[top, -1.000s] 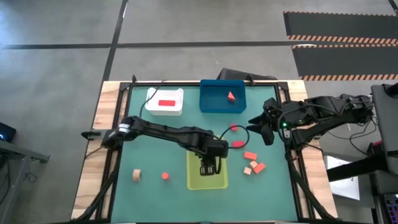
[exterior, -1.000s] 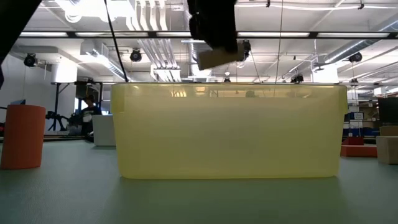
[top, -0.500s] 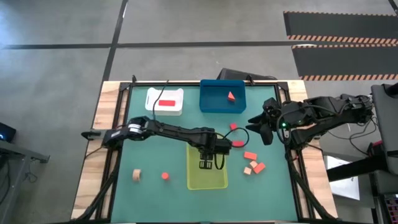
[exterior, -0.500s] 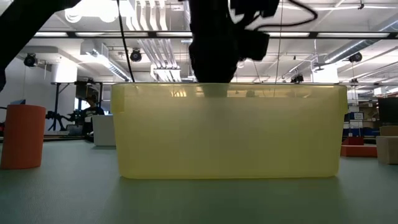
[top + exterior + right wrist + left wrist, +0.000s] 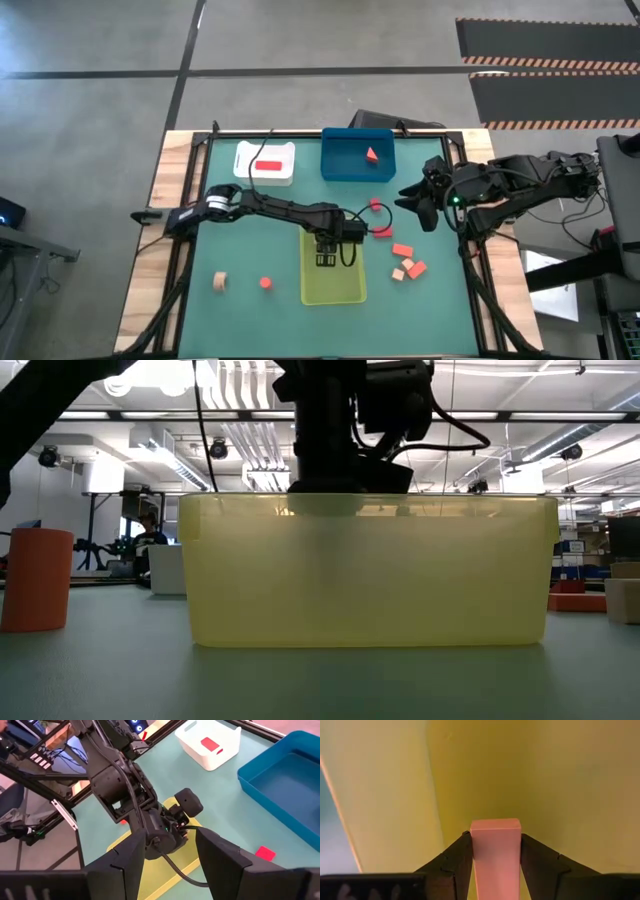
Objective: Sort & place blocks by color
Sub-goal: Put the orange rectangular block into the yellow bin, then put the red half-cylinder block into the white bin
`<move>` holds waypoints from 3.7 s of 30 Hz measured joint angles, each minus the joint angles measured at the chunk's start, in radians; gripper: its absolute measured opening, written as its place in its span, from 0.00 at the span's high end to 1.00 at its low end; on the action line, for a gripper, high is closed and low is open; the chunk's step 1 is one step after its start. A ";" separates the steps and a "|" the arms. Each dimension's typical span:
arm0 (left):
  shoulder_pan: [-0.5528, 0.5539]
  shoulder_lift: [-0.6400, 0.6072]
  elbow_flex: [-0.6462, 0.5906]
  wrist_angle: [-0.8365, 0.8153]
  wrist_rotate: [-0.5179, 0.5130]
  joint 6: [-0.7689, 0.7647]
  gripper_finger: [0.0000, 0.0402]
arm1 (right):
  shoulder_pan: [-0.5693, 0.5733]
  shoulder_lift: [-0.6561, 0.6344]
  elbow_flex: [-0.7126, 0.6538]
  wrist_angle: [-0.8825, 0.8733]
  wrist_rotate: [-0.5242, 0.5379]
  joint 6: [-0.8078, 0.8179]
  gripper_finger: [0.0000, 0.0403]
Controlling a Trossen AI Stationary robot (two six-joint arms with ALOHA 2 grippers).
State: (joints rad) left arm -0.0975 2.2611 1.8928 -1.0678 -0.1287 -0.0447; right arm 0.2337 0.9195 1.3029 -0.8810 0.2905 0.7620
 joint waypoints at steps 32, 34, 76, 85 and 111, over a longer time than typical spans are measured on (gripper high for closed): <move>0.000 -0.386 0.001 0.014 -0.030 -0.055 0.58 | -0.004 0.058 -0.001 -0.009 -0.001 0.142 0.59; 0.001 -0.430 -0.008 0.014 -0.039 -0.054 0.58 | -0.014 0.083 -0.001 -0.014 -0.002 0.171 0.59; 0.384 -1.130 -0.610 0.308 -0.053 0.088 0.58 | -0.516 0.738 -0.001 -0.171 -0.402 0.254 0.46; 0.439 -1.144 -0.610 0.473 0.202 0.085 0.58 | -0.521 0.821 -0.001 -0.166 -0.354 0.149 0.42; 0.472 -1.134 -0.638 0.777 0.182 -0.004 0.58 | -0.542 0.933 -0.002 -0.122 -0.343 0.056 0.49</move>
State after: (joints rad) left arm 0.3740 1.1271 1.2552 -0.2909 0.0537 -0.0485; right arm -0.3084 1.8527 1.3014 -1.0027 -0.0528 0.8185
